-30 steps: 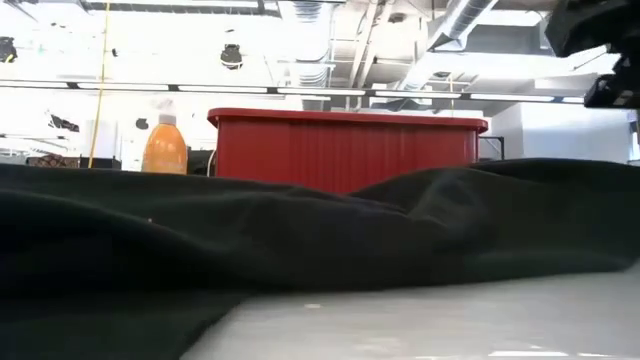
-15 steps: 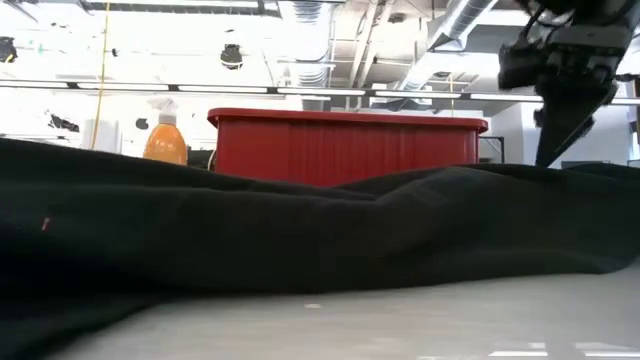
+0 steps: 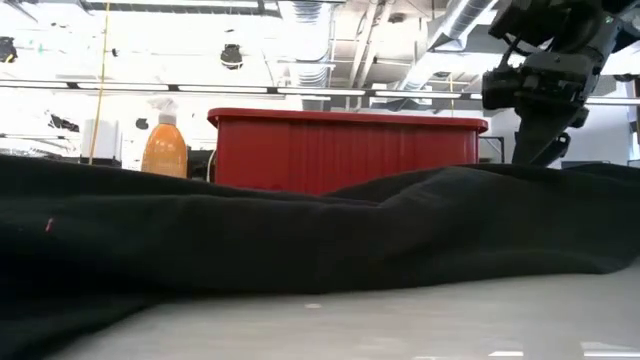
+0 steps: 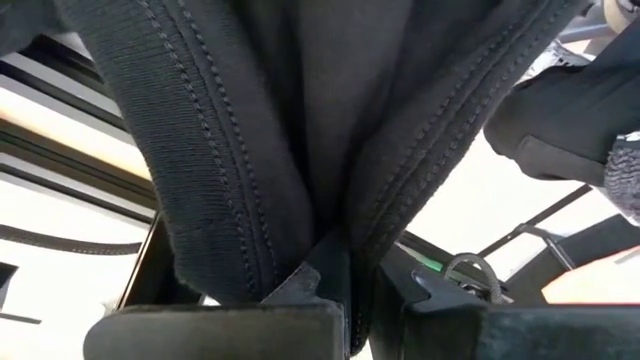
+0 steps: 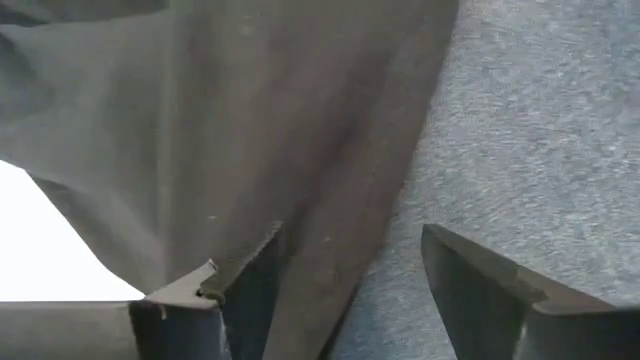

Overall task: Fold Laundry from Bin
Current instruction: Fold the black shirt

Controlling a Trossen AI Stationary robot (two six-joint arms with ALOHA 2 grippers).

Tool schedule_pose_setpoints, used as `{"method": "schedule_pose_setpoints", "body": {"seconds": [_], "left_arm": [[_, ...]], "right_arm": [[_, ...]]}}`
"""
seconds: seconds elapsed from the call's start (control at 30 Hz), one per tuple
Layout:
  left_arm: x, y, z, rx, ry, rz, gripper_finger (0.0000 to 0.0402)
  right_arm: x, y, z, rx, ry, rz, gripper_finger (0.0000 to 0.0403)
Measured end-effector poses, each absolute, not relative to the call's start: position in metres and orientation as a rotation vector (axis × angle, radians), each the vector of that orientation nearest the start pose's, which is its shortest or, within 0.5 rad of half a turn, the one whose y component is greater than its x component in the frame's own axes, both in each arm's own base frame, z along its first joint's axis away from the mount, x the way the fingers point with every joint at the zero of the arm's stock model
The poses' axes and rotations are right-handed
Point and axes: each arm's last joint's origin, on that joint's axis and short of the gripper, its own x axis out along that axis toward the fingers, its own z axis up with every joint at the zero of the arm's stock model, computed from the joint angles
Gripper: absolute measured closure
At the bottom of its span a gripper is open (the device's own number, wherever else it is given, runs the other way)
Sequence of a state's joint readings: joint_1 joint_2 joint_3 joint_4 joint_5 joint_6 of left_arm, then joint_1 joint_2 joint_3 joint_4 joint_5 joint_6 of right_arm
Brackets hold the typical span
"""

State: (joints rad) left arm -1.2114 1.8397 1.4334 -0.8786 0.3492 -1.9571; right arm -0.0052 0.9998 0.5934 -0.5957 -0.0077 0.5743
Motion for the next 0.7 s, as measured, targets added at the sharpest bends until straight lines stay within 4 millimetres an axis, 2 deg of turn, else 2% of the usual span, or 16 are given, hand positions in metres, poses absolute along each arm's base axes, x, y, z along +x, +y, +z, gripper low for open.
{"method": "schedule_pose_setpoints", "body": {"seconds": [0.23, 0.3, 0.37, 0.43, 0.6, 0.63, 0.7], "left_arm": [[0.12, -0.345, 0.226, -0.796, 1.816, 0.332, 0.0401], [0.12, -0.345, 0.226, -0.796, 1.812, 0.331, 0.0401], [0.12, -0.345, 0.226, -0.795, 1.811, 0.329, 0.0401], [0.12, -0.345, 0.226, -0.79, 1.811, 0.321, 0.0401], [0.12, -0.344, 0.226, -0.776, 1.803, 0.326, 0.0401], [0.12, -0.344, 0.226, -0.769, 1.796, 0.324, 0.0401], [0.12, -0.342, 0.227, -0.751, 1.757, 0.319, 0.0401]], "right_arm": [[0.195, 0.001, 0.184, 0.564, 0.991, -0.199, 0.0139], [0.198, 0.001, 0.182, 0.556, 0.989, -0.189, 0.015], [0.198, 0.001, 0.182, 0.539, 0.986, -0.19, 0.0178], [0.197, 0.001, 0.184, 0.518, 0.98, -0.186, 0.0223], [0.197, -0.002, 0.199, 0.482, 0.905, -0.156, 0.0369], [0.197, -0.002, 0.204, 0.475, 0.888, -0.151, 0.0382], [0.196, -0.003, 0.216, 0.468, 0.838, -0.139, 0.0382]]}}
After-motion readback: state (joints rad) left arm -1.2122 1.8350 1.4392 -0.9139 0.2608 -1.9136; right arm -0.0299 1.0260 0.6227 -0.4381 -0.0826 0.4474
